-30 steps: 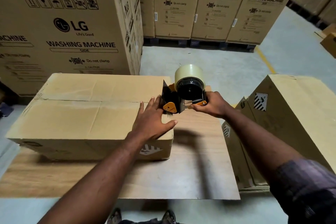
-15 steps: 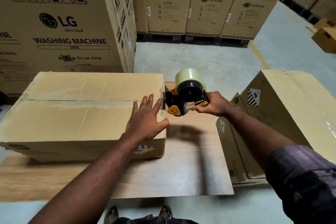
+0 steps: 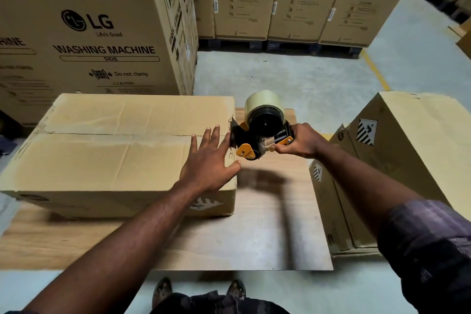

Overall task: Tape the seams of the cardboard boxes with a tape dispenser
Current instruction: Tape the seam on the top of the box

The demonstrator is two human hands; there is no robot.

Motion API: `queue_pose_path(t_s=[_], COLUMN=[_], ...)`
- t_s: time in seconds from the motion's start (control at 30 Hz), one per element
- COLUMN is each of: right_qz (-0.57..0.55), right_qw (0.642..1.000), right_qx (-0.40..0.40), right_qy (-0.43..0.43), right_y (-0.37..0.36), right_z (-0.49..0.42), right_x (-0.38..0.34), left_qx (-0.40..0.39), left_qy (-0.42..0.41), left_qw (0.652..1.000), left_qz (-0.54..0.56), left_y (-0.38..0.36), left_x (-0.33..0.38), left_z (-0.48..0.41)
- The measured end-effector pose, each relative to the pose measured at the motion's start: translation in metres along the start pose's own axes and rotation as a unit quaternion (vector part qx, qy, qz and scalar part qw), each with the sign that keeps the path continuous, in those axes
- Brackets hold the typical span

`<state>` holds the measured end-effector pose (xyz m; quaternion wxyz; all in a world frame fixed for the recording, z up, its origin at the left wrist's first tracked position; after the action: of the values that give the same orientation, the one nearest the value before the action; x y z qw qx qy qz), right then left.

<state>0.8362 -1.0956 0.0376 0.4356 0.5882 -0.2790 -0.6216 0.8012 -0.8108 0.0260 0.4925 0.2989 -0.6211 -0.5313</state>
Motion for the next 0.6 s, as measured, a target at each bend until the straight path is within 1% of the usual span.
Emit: queue_pose_path(t_s=[0.03, 0.1, 0.17, 0.2, 0.23, 0.27, 0.3, 0.37, 0.43, 0.5, 0.53, 0.6], right_qz=[0.002, 0.052, 0.140, 0.168, 0.173, 0.156, 0.113, 0.012, -0.065, -0.137, -0.188, -0.311], right_qw=[1.000, 0.998, 0.985, 0.976, 0.972, 0.971, 0.975, 0.976, 0.964, 0.940, 0.922, 0.868], right_qx=[-0.007, -0.034, -0.088, -0.117, -0.138, -0.152, -0.154, -0.129, -0.096, -0.054, -0.039, -0.036], right_qy=[-0.001, -0.021, -0.053, -0.068, -0.082, -0.096, -0.117, -0.174, -0.239, -0.307, -0.338, -0.384], right_y=[0.002, 0.001, -0.013, -0.025, -0.038, -0.050, -0.059, -0.075, -0.090, -0.105, -0.112, -0.126], right_z=[-0.001, -0.004, -0.003, -0.001, 0.003, 0.009, 0.015, 0.026, 0.032, 0.033, 0.033, 0.034], right_x=[-0.001, 0.001, 0.011, 0.018, 0.024, 0.029, 0.032, 0.041, 0.047, 0.051, 0.051, 0.045], left_qx=[-0.002, -0.005, -0.009, -0.011, -0.011, -0.011, -0.011, -0.006, -0.001, 0.003, 0.007, 0.012], left_qy=[0.000, 0.002, 0.002, 0.001, 0.001, 0.002, 0.002, 0.002, 0.004, 0.006, 0.006, 0.007], left_qw=[1.000, 1.000, 1.000, 1.000, 1.000, 1.000, 1.000, 1.000, 1.000, 1.000, 1.000, 1.000], left_qz=[-0.002, -0.001, 0.004, 0.004, 0.004, 0.004, 0.006, 0.009, 0.013, 0.015, 0.016, 0.022], left_y=[0.000, 0.001, 0.003, 0.003, 0.004, 0.005, 0.004, 0.004, 0.004, 0.004, 0.004, 0.004], left_x=[0.000, 0.001, 0.002, 0.002, 0.001, 0.001, 0.001, 0.000, 0.001, 0.001, 0.001, 0.001], left_z=[0.000, 0.001, 0.002, 0.002, 0.002, 0.002, 0.002, 0.002, 0.002, 0.002, 0.002, 0.003])
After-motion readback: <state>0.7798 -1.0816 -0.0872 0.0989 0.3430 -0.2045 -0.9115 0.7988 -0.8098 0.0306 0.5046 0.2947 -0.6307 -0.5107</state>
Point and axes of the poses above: each hand's wrist, its own z-axis away from the middle knuckle, its own y-axis out of the back of the hand, x = y × z, the point moved 1 cm from there along -z, towards the middle knuckle, and after that the axes turned 7 degrees about z, right-handed, at the moved point
